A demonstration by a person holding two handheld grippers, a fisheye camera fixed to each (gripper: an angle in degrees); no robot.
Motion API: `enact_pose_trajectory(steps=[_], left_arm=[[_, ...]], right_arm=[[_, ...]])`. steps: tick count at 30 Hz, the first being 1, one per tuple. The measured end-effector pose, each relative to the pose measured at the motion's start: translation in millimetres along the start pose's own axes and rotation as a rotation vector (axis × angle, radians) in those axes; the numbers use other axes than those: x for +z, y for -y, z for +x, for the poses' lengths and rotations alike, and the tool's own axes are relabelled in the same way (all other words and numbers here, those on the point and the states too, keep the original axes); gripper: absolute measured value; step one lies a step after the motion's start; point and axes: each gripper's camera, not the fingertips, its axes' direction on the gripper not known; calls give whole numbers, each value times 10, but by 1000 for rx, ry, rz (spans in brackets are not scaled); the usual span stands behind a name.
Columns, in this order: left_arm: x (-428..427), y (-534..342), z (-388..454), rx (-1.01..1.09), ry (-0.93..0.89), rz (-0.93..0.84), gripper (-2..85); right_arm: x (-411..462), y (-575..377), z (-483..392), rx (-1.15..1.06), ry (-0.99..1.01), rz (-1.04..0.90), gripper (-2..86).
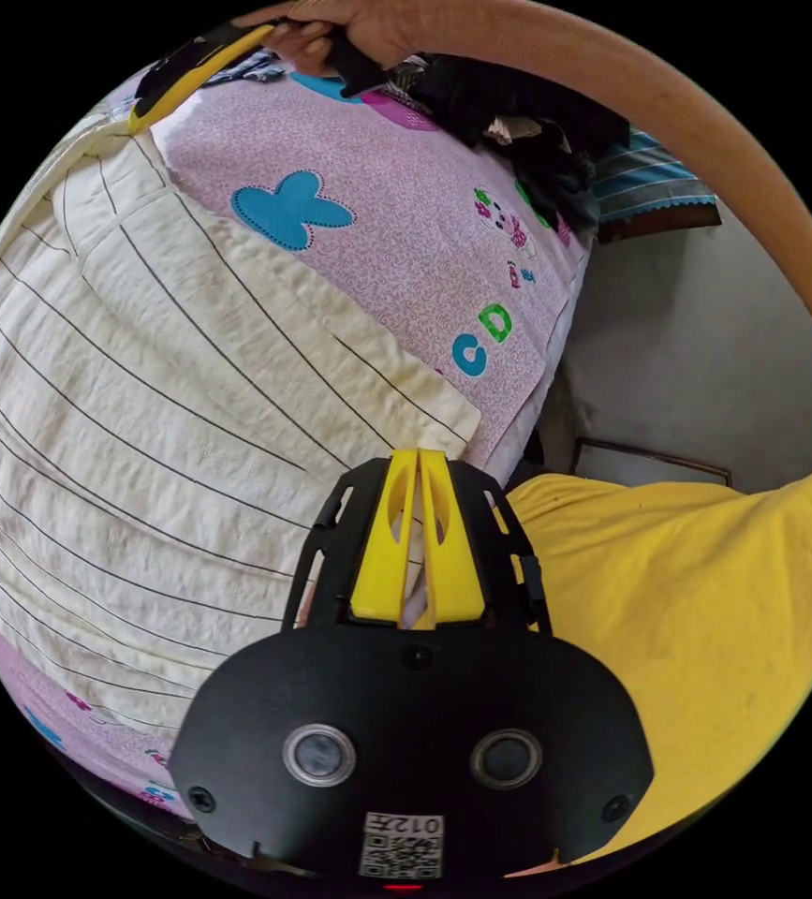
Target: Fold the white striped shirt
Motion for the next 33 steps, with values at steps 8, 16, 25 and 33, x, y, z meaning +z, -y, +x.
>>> enact_pose_trajectory(steps=[8, 16, 25, 33], left_arm=[[-470, -495, -123, -89, -53, 205, 21], [-564, -1083, -332, -254, 26, 176, 71], [-623, -1542, -164, -313, 35, 224, 109], [-929, -2088, -155, -449, 69, 336, 129]], right_arm=[[-369, -972, -318, -132, 68, 119, 9], [224, -1655, -1054, -310, 104, -54, 8], [548, -1700, -1279, -396, 20, -217, 3], [70, -1278, -1366, -375, -50, -45, 1]])
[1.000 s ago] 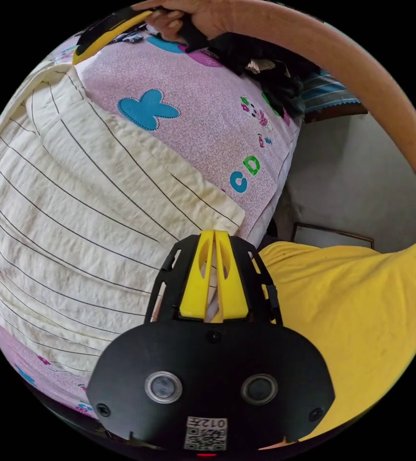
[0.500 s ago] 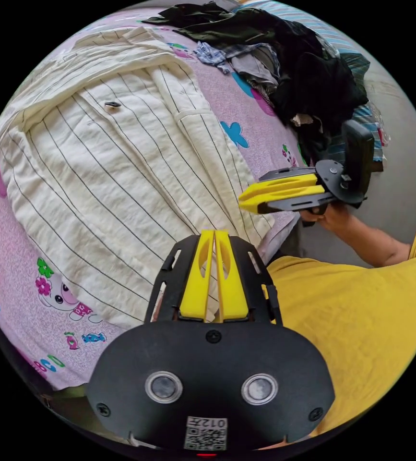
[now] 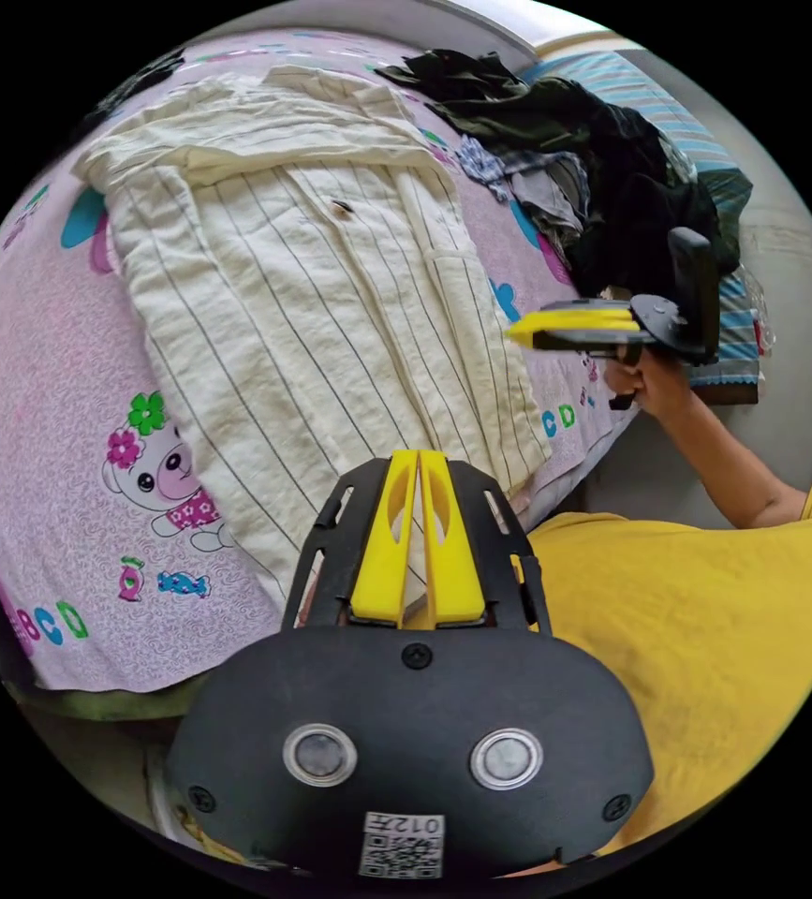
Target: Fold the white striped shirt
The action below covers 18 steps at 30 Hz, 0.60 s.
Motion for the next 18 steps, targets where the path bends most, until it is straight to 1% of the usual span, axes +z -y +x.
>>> enact_pose_trajectory(steps=[2, 6, 9, 14, 16, 18], left_arm=[[-76, 2, -34, -24, -8, 15, 131], [-250, 148, -4, -12, 15, 39, 136], [-386, 242, 10, 9, 36, 42, 138], [-660, 196, -120, -26, 88, 45, 140], [-765, 121, -209, -72, 115, 45, 139], [-892, -2, -321, -126, 128, 51, 139]], right_arm=[[-84, 199, 147, 74, 0, 58, 1], [24, 451, 193, 107, -3, 32, 1], [262, 559, 107, 48, -107, -93, 0], [302, 609, -83, -112, -197, -116, 0], [289, 635, -114, -135, -201, -131, 0], [259, 674, -82, -90, -161, -143, 0]])
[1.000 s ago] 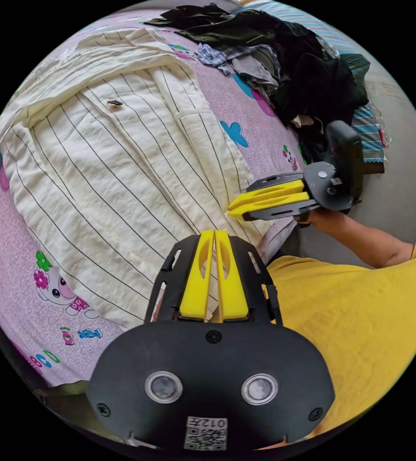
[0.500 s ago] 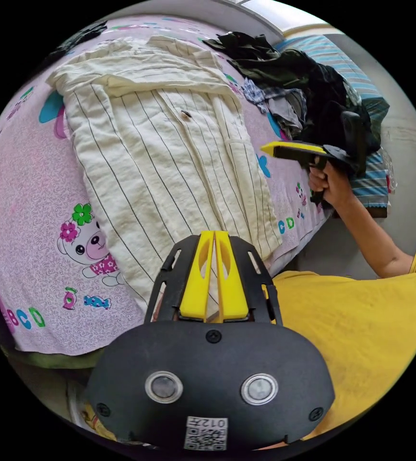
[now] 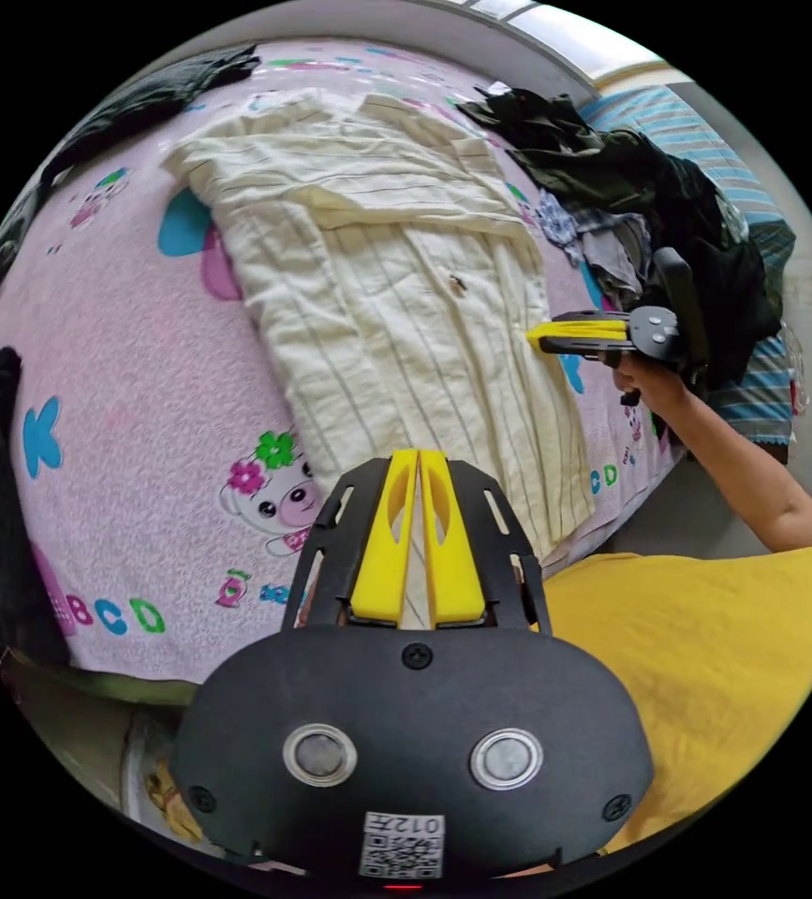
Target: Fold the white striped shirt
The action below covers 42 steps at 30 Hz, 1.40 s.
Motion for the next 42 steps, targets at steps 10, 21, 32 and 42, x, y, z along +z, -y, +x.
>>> enact_pose_trajectory(steps=[10, 21, 32, 42], left_arm=[[-205, -35, 67, 1, -31, -47, 129], [-566, 364, 211, 53, -58, -86, 99], [-1025, 608, 243, 65, -37, -70, 42], [-1448, 1998, 744, 172, 14, 24, 7]], right_arm=[[-564, 127, 657, 377, 78, 257, 2], [-432, 727, 686, 255, -60, 89, 0], [-938, 374, 853, 249, -22, 184, 2], [-1002, 127, 1090, 322, 65, 210, 12]])
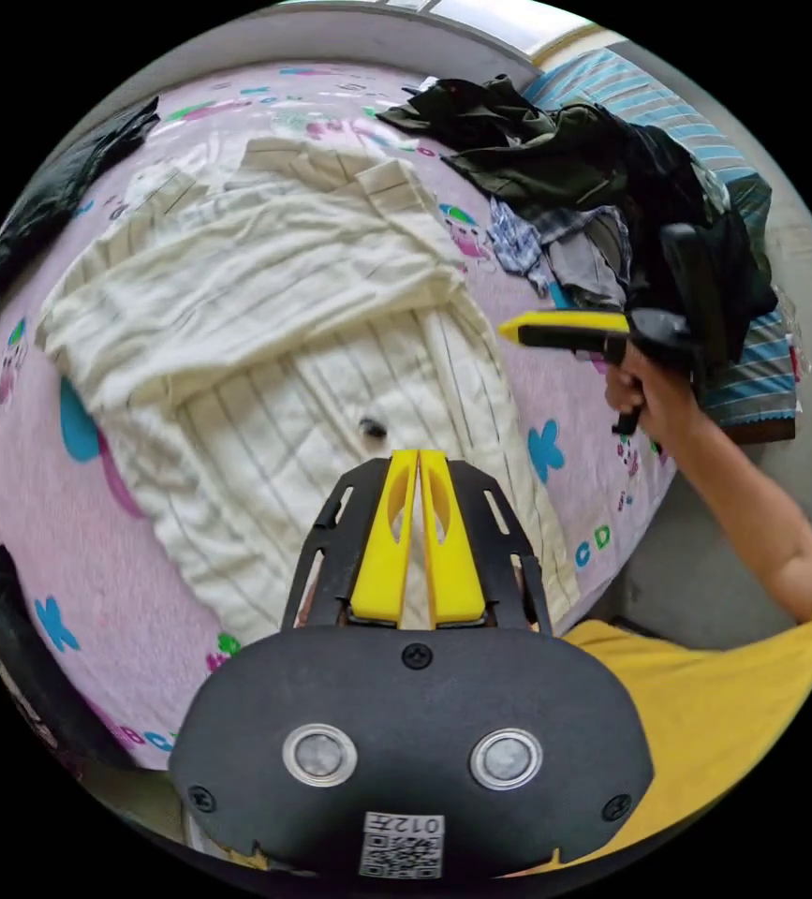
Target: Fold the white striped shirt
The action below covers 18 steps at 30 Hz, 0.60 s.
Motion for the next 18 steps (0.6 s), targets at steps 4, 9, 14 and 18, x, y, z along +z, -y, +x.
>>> enact_pose_trajectory(steps=[4, 9, 14, 18], left_arm=[[-8, 590, -37, -143, -145, -1, 8], [83, 968, -236, -490, -314, -16, 20], [16, 1028, -355, -687, -383, 58, 18], [-142, 1060, -411, -716, -457, 147, 6]], right_arm=[[-89, 25, 139, 24, 30, 35, 11], [-158, 1, 411, 79, 50, 58, 7], [-189, -11, 638, 101, 66, 56, 3], [-238, 20, 719, 103, 79, 64, 3]])
